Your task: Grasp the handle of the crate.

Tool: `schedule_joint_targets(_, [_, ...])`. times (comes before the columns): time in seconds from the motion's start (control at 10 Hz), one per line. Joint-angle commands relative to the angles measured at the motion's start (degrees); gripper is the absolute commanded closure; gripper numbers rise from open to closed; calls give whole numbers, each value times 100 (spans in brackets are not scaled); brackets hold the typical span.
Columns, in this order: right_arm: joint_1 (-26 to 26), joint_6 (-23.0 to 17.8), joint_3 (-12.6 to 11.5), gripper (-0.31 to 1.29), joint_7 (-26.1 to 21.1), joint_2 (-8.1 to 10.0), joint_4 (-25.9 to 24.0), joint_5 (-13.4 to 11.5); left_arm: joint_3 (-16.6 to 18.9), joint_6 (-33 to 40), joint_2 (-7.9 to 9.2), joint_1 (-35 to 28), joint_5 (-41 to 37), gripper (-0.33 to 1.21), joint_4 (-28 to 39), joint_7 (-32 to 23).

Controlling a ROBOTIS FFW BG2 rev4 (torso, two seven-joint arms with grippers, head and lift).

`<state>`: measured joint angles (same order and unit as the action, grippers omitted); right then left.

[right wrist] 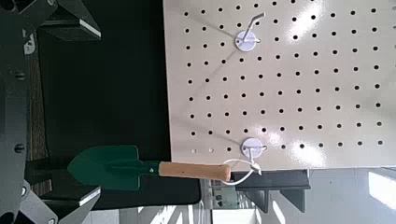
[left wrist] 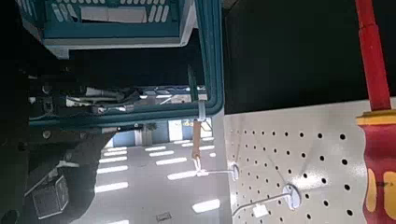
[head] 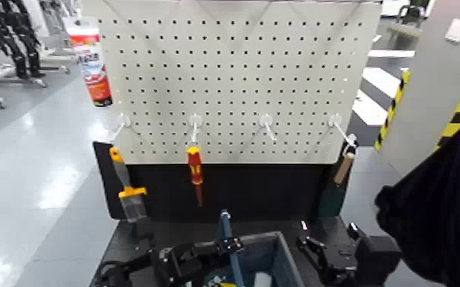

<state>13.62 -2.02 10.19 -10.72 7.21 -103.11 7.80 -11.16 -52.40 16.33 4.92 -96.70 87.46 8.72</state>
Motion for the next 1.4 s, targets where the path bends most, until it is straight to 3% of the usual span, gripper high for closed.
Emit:
schedule_joint_targets(0.1, [9,0,0,14,-1,0,2,2,35,10,-25,-52,2,118,43,-2])
schedule_joint_targets(1.4, [9,44,-8,15,-1,-9,2,-68,-44,204,-16,-219,-393,118,940,69])
